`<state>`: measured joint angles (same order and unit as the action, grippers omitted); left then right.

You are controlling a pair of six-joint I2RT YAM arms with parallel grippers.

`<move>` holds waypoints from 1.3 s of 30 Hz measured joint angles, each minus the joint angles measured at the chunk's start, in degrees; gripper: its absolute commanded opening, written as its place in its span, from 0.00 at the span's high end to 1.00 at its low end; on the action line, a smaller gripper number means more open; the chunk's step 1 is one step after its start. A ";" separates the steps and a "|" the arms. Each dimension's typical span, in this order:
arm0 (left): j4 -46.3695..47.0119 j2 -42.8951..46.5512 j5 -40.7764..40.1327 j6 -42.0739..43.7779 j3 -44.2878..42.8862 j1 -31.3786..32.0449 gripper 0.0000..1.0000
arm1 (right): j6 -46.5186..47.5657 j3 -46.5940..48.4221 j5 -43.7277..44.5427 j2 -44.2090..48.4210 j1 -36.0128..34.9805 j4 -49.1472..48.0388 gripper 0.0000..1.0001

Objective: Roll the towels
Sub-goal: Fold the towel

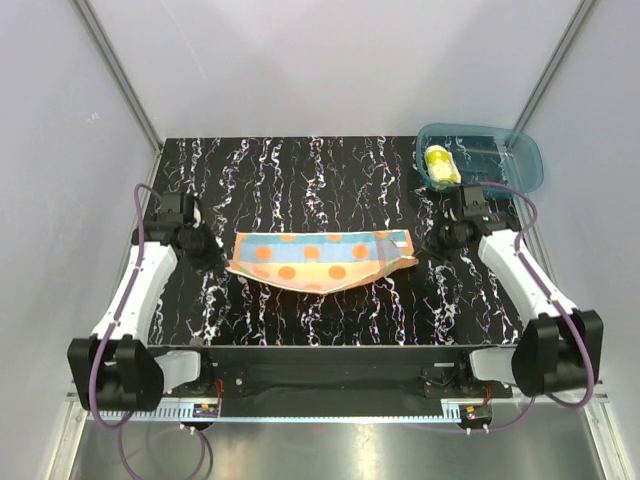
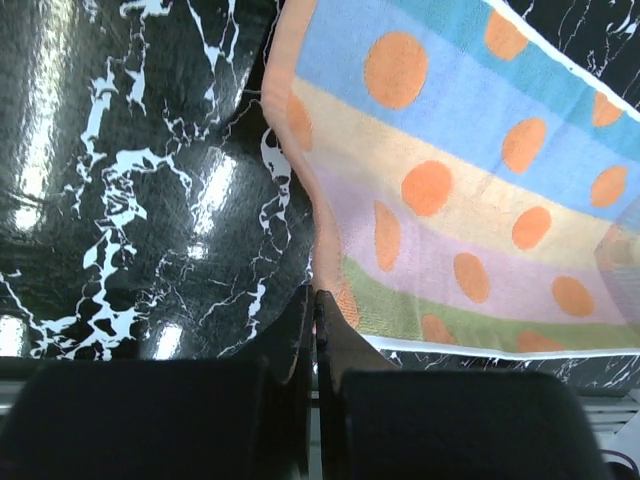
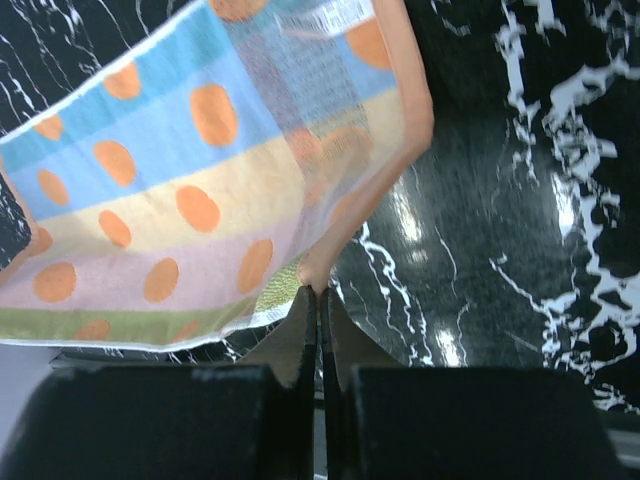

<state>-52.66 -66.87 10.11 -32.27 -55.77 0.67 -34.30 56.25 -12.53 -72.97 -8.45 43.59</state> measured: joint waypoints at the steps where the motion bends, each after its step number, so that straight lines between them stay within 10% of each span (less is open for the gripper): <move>1: -0.07 -1.49 -0.11 0.44 -1.05 -0.04 1.00 | 0.44 1.60 0.07 -1.60 0.00 -0.13 1.00; 39: 1.09 -40.65 -3.04 5.49 -29.73 -0.31 0.99 | 5.81 18.80 1.09 -29.68 4.09 -3.65 1.00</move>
<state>-51.57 -107.53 7.07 -26.79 -85.49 0.36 -28.49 75.05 -11.44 -102.65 -4.36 39.94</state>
